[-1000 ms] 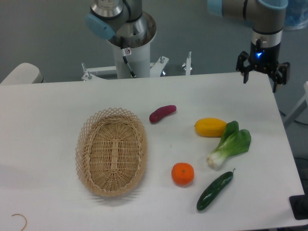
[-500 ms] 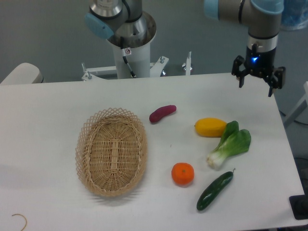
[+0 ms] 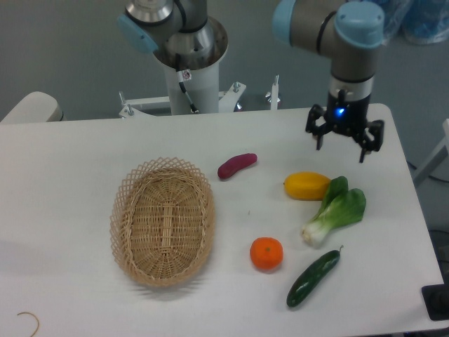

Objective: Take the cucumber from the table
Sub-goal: 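Move the open gripper down toward the dark green cucumber, then lower the gripper over the cucumber, fingers straddling it, then close the gripper on the cucumber, then lift the held cucumber up off the table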

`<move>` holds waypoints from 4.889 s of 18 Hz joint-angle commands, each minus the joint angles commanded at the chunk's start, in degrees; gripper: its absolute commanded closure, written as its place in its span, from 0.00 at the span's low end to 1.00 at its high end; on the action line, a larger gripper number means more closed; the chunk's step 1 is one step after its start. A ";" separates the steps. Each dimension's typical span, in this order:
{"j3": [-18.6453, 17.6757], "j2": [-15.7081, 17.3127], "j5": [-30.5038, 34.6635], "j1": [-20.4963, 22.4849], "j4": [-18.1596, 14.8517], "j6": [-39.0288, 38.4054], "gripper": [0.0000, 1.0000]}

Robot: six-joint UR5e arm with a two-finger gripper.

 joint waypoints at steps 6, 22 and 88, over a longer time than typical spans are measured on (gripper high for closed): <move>8.00 -11.51 -0.09 -5.89 3.54 -0.73 0.00; 19.87 -24.00 0.17 -8.80 3.36 8.94 0.00; 16.71 3.24 2.46 9.22 -28.10 25.47 1.00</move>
